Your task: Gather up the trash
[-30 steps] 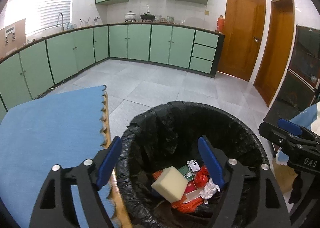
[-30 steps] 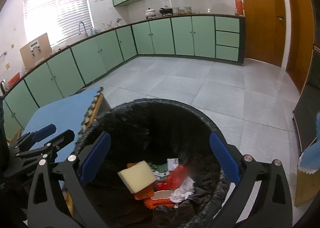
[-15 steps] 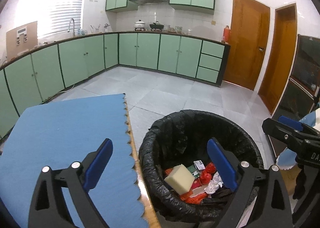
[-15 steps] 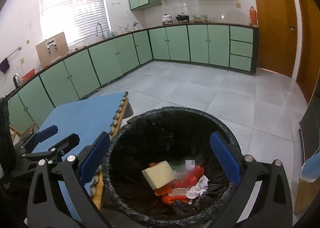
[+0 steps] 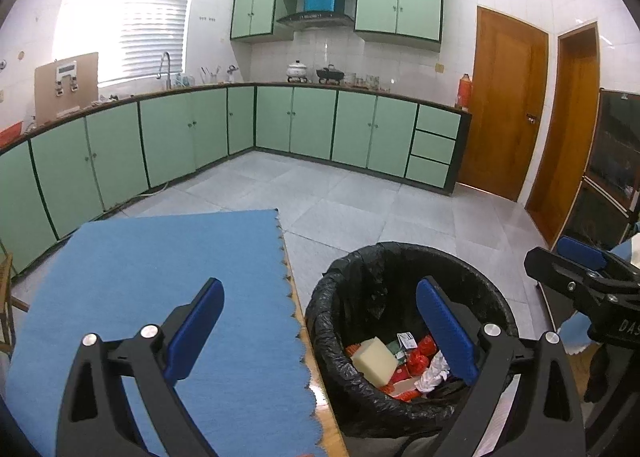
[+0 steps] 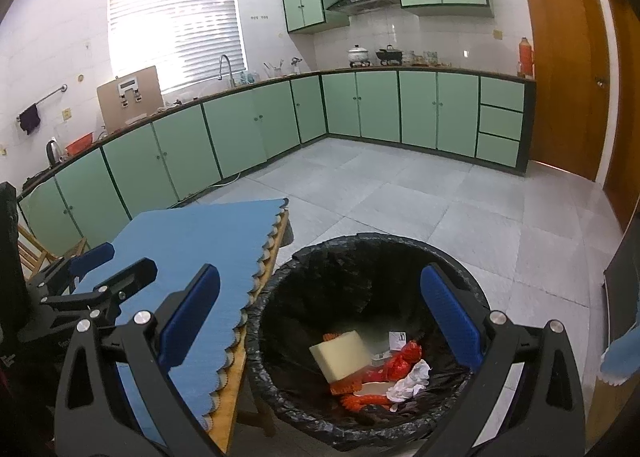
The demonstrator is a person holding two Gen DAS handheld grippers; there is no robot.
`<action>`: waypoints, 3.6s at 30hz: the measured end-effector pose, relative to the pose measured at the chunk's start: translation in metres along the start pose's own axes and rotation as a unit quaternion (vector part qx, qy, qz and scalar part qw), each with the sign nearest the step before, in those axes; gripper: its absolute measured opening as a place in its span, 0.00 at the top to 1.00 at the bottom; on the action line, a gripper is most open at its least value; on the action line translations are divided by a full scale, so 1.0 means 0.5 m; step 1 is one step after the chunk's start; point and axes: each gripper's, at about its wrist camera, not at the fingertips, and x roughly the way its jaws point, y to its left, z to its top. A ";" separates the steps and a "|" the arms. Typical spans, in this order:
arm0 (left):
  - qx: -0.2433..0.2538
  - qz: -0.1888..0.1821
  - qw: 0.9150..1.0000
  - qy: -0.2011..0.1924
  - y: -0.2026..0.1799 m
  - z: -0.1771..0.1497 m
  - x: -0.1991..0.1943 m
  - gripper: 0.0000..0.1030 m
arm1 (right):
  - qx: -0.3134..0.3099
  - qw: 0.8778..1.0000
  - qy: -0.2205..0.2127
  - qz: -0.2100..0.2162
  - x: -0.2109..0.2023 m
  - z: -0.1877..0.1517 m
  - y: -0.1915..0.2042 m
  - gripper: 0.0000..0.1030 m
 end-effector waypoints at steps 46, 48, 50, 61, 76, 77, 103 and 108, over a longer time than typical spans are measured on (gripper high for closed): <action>-0.006 0.020 0.999 -0.035 0.016 0.014 -0.091 0.08 | -0.027 0.999 -0.027 0.019 -0.042 0.005 0.056 0.05; -0.006 0.020 0.999 -0.035 0.017 0.015 -0.090 0.08 | -0.027 0.999 -0.027 0.019 -0.042 0.005 0.056 0.05; -0.006 0.020 0.999 -0.036 0.017 0.016 -0.091 0.08 | -0.027 0.999 -0.027 0.019 -0.042 0.005 0.057 0.05; -0.005 0.021 0.999 -0.037 0.016 0.016 -0.093 0.08 | -0.027 0.999 -0.027 0.019 -0.042 0.006 0.058 0.05; -0.005 0.021 0.999 -0.036 0.016 0.016 -0.093 0.08 | -0.027 0.999 -0.025 0.021 -0.042 0.007 0.062 0.05; -0.005 0.021 0.999 -0.036 0.016 0.016 -0.093 0.08 | -0.027 0.999 -0.025 0.021 -0.041 0.007 0.060 0.05; -0.005 0.022 0.999 -0.035 0.016 0.013 -0.091 0.08 | -0.026 0.999 -0.025 0.022 -0.042 0.006 0.063 0.05; -0.006 0.023 0.999 -0.035 0.014 0.012 -0.090 0.08 | -0.026 0.999 -0.025 0.022 -0.042 0.005 0.063 0.05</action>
